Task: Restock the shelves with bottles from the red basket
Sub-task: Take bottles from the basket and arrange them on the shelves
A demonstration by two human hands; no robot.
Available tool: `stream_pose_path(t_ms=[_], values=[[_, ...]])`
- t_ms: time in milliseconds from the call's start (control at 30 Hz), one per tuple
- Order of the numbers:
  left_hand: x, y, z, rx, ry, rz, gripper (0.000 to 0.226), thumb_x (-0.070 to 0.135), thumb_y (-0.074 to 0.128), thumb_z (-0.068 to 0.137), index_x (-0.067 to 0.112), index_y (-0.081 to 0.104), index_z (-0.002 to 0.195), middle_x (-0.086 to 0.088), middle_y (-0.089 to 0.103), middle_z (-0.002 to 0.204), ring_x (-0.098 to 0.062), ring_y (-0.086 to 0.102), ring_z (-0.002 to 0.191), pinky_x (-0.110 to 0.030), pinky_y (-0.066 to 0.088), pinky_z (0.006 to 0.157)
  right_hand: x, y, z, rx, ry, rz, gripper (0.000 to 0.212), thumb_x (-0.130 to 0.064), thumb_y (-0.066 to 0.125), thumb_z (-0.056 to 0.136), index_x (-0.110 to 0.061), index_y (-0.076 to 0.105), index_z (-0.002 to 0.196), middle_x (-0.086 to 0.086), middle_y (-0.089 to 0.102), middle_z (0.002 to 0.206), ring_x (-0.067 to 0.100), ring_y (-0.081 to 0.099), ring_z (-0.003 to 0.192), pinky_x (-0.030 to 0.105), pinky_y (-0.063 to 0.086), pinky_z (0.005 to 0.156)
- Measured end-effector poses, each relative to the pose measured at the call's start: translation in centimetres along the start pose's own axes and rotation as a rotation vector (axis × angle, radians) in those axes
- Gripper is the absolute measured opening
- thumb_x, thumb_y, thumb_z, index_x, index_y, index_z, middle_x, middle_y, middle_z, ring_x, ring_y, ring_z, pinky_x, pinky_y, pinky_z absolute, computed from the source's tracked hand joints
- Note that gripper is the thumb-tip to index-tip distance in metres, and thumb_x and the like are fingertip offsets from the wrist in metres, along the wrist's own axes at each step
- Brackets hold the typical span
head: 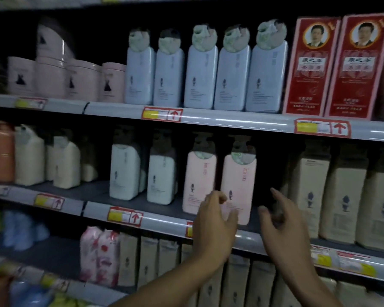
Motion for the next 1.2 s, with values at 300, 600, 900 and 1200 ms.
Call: stream_pose_path(t_ms=[300,600,900,1200], values=[[-8.4,-4.1,7.1,0.083,-0.145,0.06,0.072,0.032,0.08,0.079,0.02,0.04,0.138,0.003,0.045,0.132,-0.016,0.039,0.127,-0.033,0.041,0.104,1.9,7.6,1.8,0.083,0.186,-0.075,0.073,-0.031,0.077,0.085,-0.02,0.042,0.148,0.01,0.052,0.138,0.03,0.056,0.122,0.043,0.049,0.102],[-9.7,-2.7,7.8,0.034,-0.122,0.029,0.069,0.035,0.082,0.077,0.022,0.045,0.134,0.003,0.051,0.128,-0.017,0.046,0.121,-0.034,0.044,0.101,3.0,8.7,2.3,0.141,0.163,-0.05,0.069,-0.026,0.078,0.084,-0.024,0.045,0.144,0.001,0.059,0.137,0.021,0.058,0.12,0.046,0.051,0.101],[-9.1,-6.0,7.0,0.009,-0.107,-0.025,0.073,0.033,0.077,0.084,0.021,0.038,0.144,0.004,0.046,0.14,-0.015,0.043,0.132,-0.031,0.042,0.107,-4.3,8.5,-1.8,0.363,-0.038,0.005,0.039,-0.019,0.071,0.088,-0.017,0.057,0.125,0.004,0.051,0.116,0.018,0.055,0.098,0.034,0.049,0.079],[-14.9,-18.5,8.5,0.2,-0.069,0.025,0.038,0.027,0.075,0.085,0.032,0.045,0.108,0.012,0.049,0.11,-0.01,0.053,0.101,-0.024,0.046,0.083,-11.4,21.2,-3.3,-0.111,-0.11,0.1,0.023,-0.025,0.07,0.089,-0.031,0.06,0.109,-0.015,0.053,0.105,0.005,0.059,0.095,0.026,0.052,0.081]])
Point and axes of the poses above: each hand's wrist, its own z-axis towards the middle knuckle, its own y-axis out of the palm, x = y × z, the point moved 8 cm from there along z, towards the middle knuckle
